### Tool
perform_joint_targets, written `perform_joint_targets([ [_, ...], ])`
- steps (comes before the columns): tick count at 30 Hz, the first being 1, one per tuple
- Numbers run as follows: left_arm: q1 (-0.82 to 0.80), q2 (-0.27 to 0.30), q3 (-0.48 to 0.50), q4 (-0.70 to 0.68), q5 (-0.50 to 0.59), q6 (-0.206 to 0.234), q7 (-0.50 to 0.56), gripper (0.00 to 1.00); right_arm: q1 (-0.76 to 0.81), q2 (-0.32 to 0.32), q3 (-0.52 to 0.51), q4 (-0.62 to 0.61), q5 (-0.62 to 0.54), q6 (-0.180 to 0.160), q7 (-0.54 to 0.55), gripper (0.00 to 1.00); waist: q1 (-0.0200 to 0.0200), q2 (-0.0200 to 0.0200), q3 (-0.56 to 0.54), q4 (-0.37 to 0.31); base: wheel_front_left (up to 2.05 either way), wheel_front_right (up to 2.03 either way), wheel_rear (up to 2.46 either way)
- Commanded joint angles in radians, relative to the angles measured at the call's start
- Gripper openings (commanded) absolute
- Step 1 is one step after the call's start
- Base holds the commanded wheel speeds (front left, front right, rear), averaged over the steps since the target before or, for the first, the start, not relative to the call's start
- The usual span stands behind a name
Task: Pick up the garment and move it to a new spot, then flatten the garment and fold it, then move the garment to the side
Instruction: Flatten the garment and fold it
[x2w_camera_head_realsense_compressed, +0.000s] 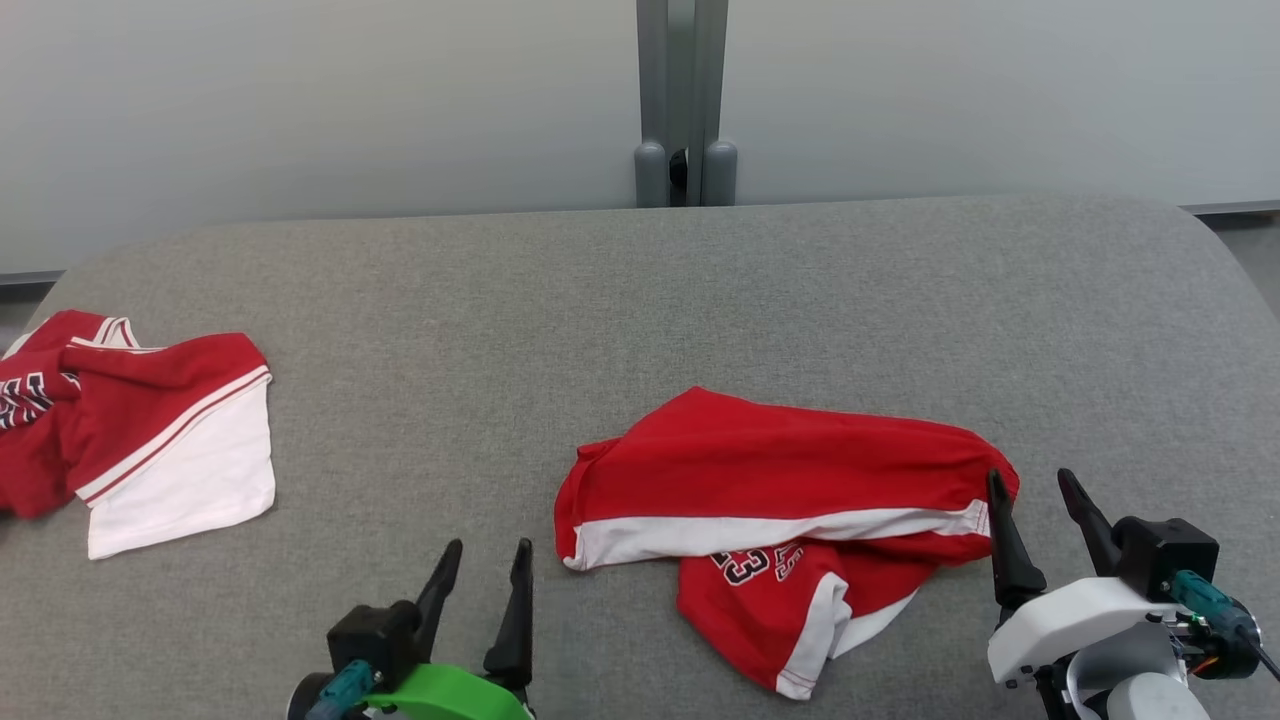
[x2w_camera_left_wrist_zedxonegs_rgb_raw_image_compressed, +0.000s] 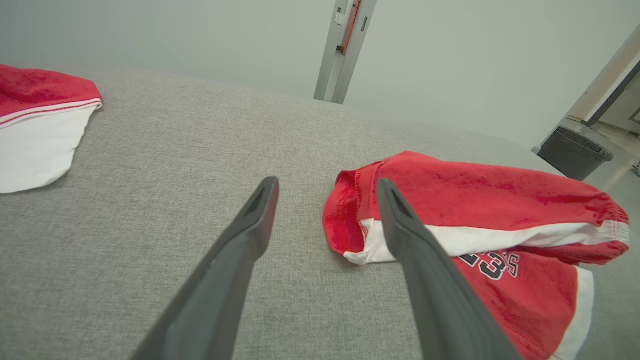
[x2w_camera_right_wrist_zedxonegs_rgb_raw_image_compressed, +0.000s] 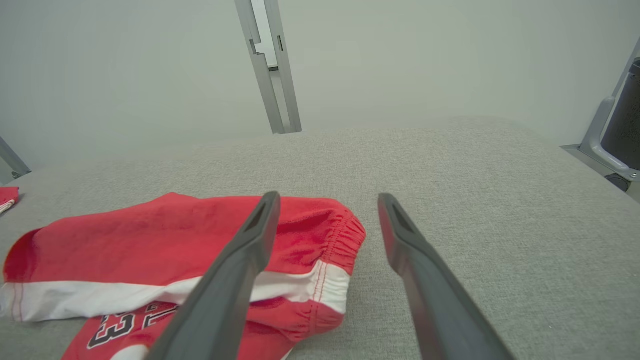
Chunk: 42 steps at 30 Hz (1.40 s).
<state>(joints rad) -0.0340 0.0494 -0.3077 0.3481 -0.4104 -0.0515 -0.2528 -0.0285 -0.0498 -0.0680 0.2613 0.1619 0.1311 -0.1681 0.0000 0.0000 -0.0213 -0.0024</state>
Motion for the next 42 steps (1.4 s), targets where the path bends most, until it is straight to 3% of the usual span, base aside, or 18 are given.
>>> perform_joint_targets([
  [1, -0.019, 0.002, -0.014, 0.014, 0.018, -0.010, 0.009, 1.00, -0.008, -0.002, 0.001, -0.001, -0.011, -0.001, 0.008, 1.00, 0.0000, 0.0000, 0.005, -0.006, 0.00, 0.00, 0.00],
  [9, -0.101, 0.002, -0.118, 0.161, 0.014, -0.048, 0.070, 1.00, -0.008, -0.002, 0.015, 0.011, -0.045, -0.001, 0.059, 1.00, 0.0000, 0.0000, 0.047, -0.042, 0.00, 0.00, 0.00],
  [24, -0.279, 0.003, -0.192, 0.408, -0.066, -0.062, 0.027, 0.99, -0.062, -0.002, 0.071, 0.093, -0.079, -0.001, 0.102, 1.00, 0.0000, 0.0000, 0.109, -0.071, 0.00, 0.00, 0.00],
  [27, -0.305, 0.003, -0.212, 0.433, -0.092, -0.063, 0.023, 0.49, -0.082, -0.002, 0.096, 0.119, -0.085, -0.001, 0.108, 1.00, 0.0000, 0.0000, 0.117, -0.071, 0.00, 0.00, 0.00],
  [29, -0.318, 0.003, -0.225, 0.448, -0.109, -0.063, 0.020, 0.33, -0.099, -0.002, 0.106, 0.133, -0.087, -0.001, 0.107, 1.00, 0.0000, 0.0000, 0.123, -0.069, 0.00, 0.00, 0.00],
  [31, -0.331, 0.003, -0.238, 0.460, -0.123, -0.063, 0.018, 0.06, -0.116, -0.002, 0.115, 0.141, -0.080, -0.001, 0.104, 1.00, 0.0000, 0.0000, 0.127, -0.067, 0.00, 0.00, 0.00],
  [32, -0.336, 0.003, -0.244, 0.464, -0.127, -0.064, 0.017, 0.00, -0.120, -0.002, 0.118, 0.145, -0.076, -0.001, 0.104, 1.00, 0.0000, 0.0000, 0.129, -0.067, 0.00, 0.00, 0.00],
  [33, -0.342, 0.003, -0.251, 0.470, -0.134, -0.064, 0.016, 0.00, -0.125, -0.002, 0.122, 0.149, -0.073, -0.001, 0.104, 1.00, 0.0000, 0.0000, 0.131, -0.066, 0.00, 0.00, 0.00],
  [34, -0.346, 0.003, -0.257, 0.475, -0.140, -0.064, 0.014, 0.00, -0.129, -0.002, 0.125, 0.152, -0.071, -0.001, 0.105, 0.77, 0.0000, 0.0000, 0.133, -0.065, 0.00, 0.00, 0.00],
  [35, -0.351, 0.003, -0.263, 0.480, -0.148, -0.064, 0.012, 0.00, -0.133, -0.002, 0.129, 0.154, -0.067, -0.001, 0.107, 0.43, 0.0000, 0.0000, 0.134, -0.064, 0.00, 0.00, 0.00],
  [37, -0.359, 0.003, -0.272, 0.489, -0.161, -0.065, 0.008, 0.00, -0.141, -0.002, 0.132, 0.158, -0.064, -0.001, 0.110, 0.17, 0.0000, 0.0000, 0.135, -0.063, 0.00, 0.00, 0.00],
  [39, -0.365, 0.003, -0.277, 0.493, -0.174, -0.065, 0.003, 0.00, -0.143, -0.001, 0.138, 0.157, -0.057, -0.001, 0.111, 0.00, 0.0000, 0.0000, 0.134, -0.062, 0.00, 0.00, 0.00],
  [42, -0.371, 0.003, -0.277, 0.483, -0.190, -0.067, -0.006, 0.00, -0.144, -0.001, 0.146, 0.141, -0.040, -0.001, 0.105, 0.00, 0.0000, 0.0000, 0.130, -0.061, 0.00, 0.00, 0.00],
])
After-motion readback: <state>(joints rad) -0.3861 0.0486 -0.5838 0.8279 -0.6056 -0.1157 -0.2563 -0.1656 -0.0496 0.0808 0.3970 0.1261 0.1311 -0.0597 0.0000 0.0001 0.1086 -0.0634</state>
